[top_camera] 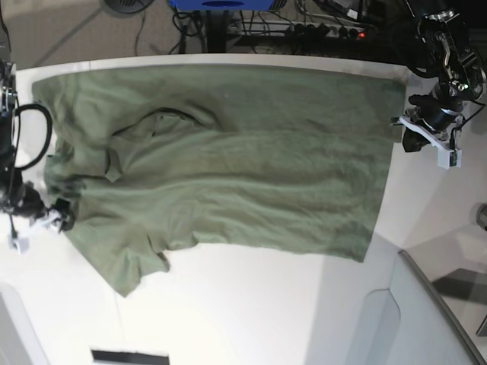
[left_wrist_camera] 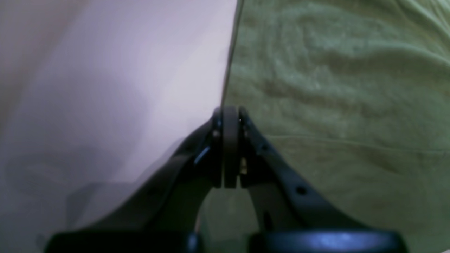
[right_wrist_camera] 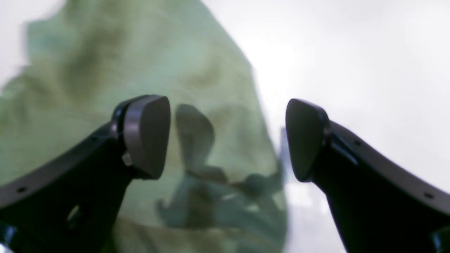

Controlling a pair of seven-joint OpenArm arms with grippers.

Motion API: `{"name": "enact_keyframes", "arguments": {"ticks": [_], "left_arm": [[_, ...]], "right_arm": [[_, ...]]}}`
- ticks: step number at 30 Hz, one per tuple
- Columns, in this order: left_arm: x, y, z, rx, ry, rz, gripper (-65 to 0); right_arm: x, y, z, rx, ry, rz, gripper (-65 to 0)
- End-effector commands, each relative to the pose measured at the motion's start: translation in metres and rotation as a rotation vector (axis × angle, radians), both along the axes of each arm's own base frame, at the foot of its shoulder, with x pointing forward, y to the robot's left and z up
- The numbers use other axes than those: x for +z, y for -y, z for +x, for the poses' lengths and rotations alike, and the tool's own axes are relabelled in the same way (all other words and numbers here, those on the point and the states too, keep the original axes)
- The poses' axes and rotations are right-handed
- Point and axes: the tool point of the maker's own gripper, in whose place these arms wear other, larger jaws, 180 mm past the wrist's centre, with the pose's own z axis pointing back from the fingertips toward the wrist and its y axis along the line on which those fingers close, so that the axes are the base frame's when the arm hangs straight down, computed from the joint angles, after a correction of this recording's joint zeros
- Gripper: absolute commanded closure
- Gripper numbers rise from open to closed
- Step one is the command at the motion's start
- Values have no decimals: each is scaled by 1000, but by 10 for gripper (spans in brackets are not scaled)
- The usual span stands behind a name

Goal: Layout the t-shirt on the table in an organized manner, then fold the t-shirt properly
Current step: 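Drag the held corners back across the table with both grippers, then pull the shirt side with the right gripper away from the left gripper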

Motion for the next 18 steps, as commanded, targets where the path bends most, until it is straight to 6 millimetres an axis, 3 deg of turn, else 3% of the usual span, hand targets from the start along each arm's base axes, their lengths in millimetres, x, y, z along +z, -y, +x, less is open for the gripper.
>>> {"name": "enact_keyframes", "arguments": {"ticks": [1, 8, 10, 13, 18], "left_arm": [[10, -6, 4, 0, 37, 15, 0], [8, -5, 1, 1, 29, 13, 0], [8, -4, 2, 0, 32, 11, 0], [8, -3, 3, -3, 32, 9, 0], [8, -4, 3, 0, 33, 9, 0]], "right_arm": [[18, 7, 18, -15, 74, -6, -447], [-1, 9, 0, -36, 32, -5, -407], [-5, 8, -4, -34, 23, -2, -296], [-5, 6, -4, -32, 20, 0, -12], [4, 6, 4, -22, 52, 0, 0]]}}
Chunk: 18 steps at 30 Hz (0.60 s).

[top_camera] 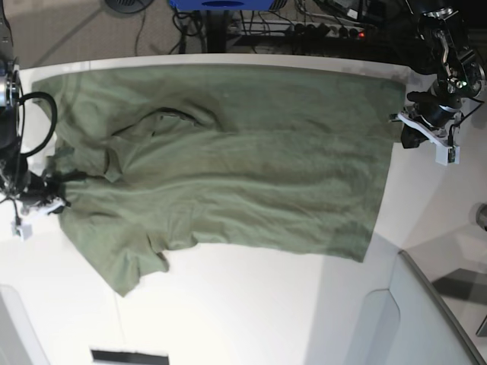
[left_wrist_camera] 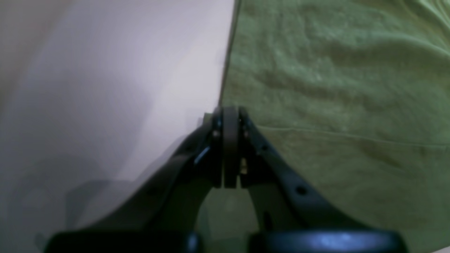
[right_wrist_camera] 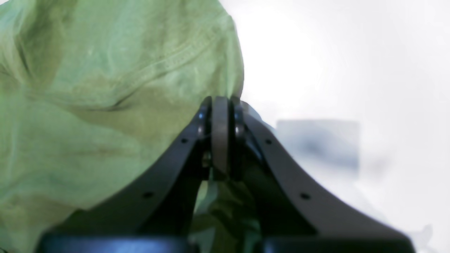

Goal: Layout the t-shirt on the table in an organized manner, then fold the t-shirt properly
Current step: 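Pull the shirt side with the right gripper away from the left gripper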

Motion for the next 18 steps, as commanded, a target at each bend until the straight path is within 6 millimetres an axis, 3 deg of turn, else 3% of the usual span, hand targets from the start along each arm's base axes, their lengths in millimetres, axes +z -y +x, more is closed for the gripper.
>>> {"name": "enact_keyframes", "arguments": {"ticks": [1, 4, 7, 12, 18], "left_arm": [[12, -7, 7, 0, 43, 16, 0], [11, -7, 6, 0, 40, 15, 0], [11, -7, 6, 0, 40, 15, 0], [11, -5, 6, -3, 39, 13, 0], [4, -3, 5, 4, 25, -3, 0]], "right_arm": [[20, 8, 16, 1, 66, -6, 0], [30, 0, 15, 42, 98, -8, 0], [54, -4, 13, 58, 172, -8, 0], [82, -14, -8, 94, 221, -22, 0], [97, -27, -41, 114, 197, -25, 0]]}}
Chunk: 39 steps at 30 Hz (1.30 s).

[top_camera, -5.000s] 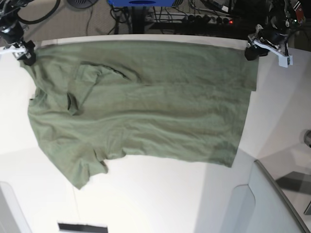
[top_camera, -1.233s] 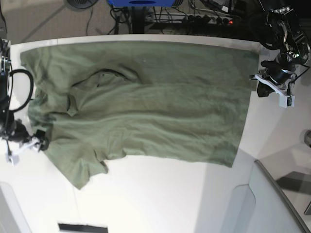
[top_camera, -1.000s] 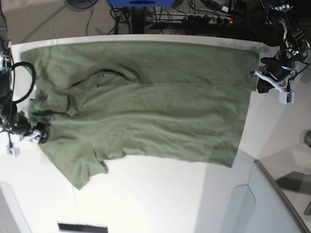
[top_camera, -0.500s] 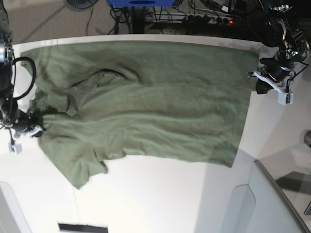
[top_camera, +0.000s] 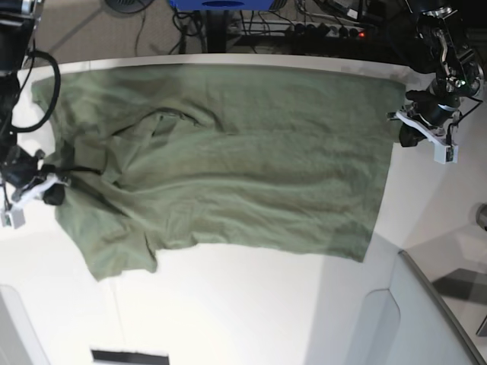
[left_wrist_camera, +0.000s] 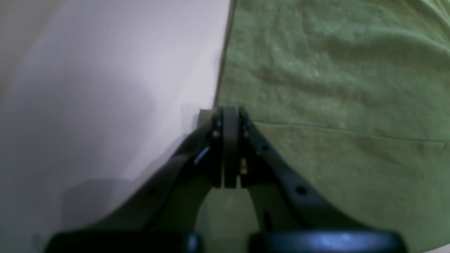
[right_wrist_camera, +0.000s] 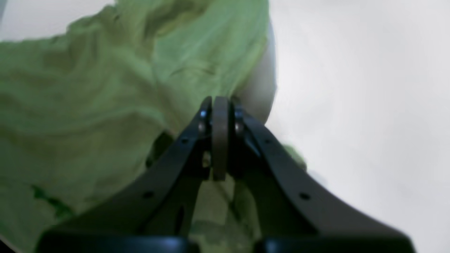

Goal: Layout the t-shirt on the table in an organized manner, then fold the t-shirt properly
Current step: 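Pull the shirt side with the right gripper away from the left gripper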

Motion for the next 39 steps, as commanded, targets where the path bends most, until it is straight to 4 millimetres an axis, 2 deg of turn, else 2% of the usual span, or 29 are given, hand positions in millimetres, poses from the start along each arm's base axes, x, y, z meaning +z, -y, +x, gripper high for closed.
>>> {"name": "enact_keyframes", "arguments": {"ticks": [1, 5, 9, 12, 15, 17, 20, 22, 25, 29, 32, 36, 39], "left_arm": [[6, -6, 5, 5, 26, 7, 0], [-2, -8, 0, 18, 4, -6, 0], [-3, -9, -2, 23, 0, -5, 0], [-3, -9, -2, 23, 0, -5, 0], [-2, -10, -1, 22, 4, -4, 0], [-2, -10, -1, 22, 4, -4, 0], [-1, -10, 0, 21, 5, -4, 0], [-2, -9, 0, 21, 5, -5, 0], [-2, -9, 0, 21, 6, -7, 0], [-2, -9, 0, 21, 5, -5, 0], [-2, -9, 0, 21, 5, -5, 0], [-2, -8, 0, 20, 6, -7, 0], [-2, -7, 1, 17, 6, -8, 0]], "right_arm": [[24, 6, 11, 0, 71, -10, 0], [28, -4, -8, -11, 35, 8, 0], [16, -11, -29, -32, -53, 45, -17], [10, -16, -39, -20, -116, 61, -129], [22, -16, -37, -6, -88, 35, -272], [35, -15, -30, -2, -51, 12, -309], [48, -4, -8, -8, -22, -4, -311], [38, 8, 5, -32, -60, 25, -312], [12, 31, 18, -144, -160, 111, -314], [0, 52, 40, -192, -203, 127, -314], [-10, 47, 50, -142, -277, 78, -314], [-28, 34, 48, -109, -351, 68, -314], [-34, 24, 49, -95, -371, 83, -314]]}}
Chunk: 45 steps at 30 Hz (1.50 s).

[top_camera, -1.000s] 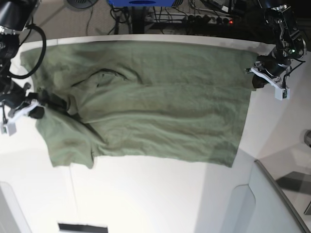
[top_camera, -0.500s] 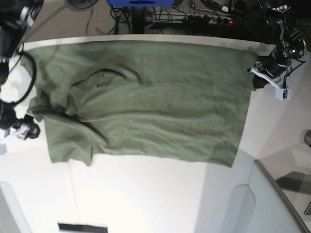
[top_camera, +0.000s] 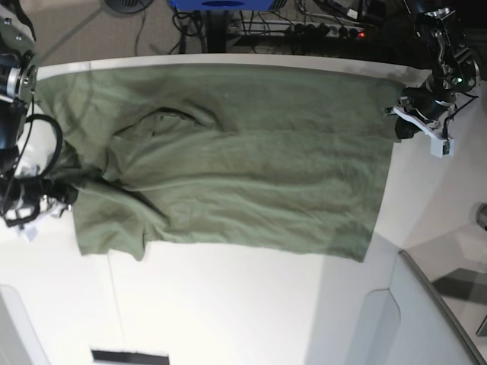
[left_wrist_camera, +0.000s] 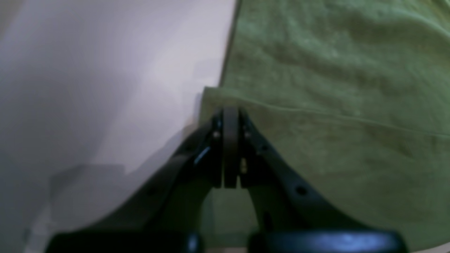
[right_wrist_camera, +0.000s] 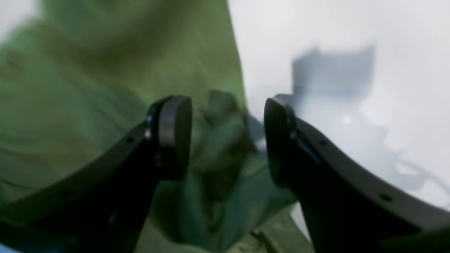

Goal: Layout the t-shirt on the table in an organized manner, then fold the t-shirt properly

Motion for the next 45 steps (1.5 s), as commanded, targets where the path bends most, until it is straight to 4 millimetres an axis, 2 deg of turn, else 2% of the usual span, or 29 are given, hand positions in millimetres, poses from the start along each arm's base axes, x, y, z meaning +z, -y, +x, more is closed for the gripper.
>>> {"name": "enact_keyframes", "arguments": {"ticks": [1, 6, 8, 12, 15, 16, 17, 20, 23, 25, 35, 40, 44, 45], "left_arm": [[12, -7, 9, -2, 42, 19, 0], [12, -8, 9, 2, 43, 20, 0], [12, -8, 9, 2, 43, 20, 0], [12, -8, 8, 2, 41, 20, 0], [12, -8, 8, 2, 41, 20, 0], [12, -8, 8, 2, 41, 20, 0], [11, -9, 7, 4, 38, 18, 0], [4, -10, 3, 15, 20, 5, 0], [3, -10, 4, 20, 30, 0, 0], [5, -9, 5, 20, 61, 5, 0], [-2, -13, 0, 41, 52, -5, 0], [-2, -13, 1, 41, 53, -7, 0], [-2, -13, 1, 41, 53, -7, 0], [-2, -13, 1, 41, 53, -7, 0]], "right_arm": [[21, 9, 24, -8, 72, -13, -314], [10, 4, 15, -20, 11, -39, -309], [2, -7, 10, -23, -9, -28, -308], [-4, -11, 5, -34, -27, -27, -306], [-7, -21, 5, -30, -26, -13, -297], [-7, -21, 6, -30, -24, -13, -273], [-6, -22, 6, -27, -22, -12, -219], [-4, -22, 10, -23, -10, -12, 0], [7, -19, 25, -28, 54, -29, -20], [15, -17, 32, -26, 90, -41, -9], [57, -15, 56, 13, 237, -99, -5], [74, -22, 50, 52, 313, -135, -5], [82, -29, 32, 97, 300, -151, -11], [78, -38, 25, 109, 279, -135, -15]]}}
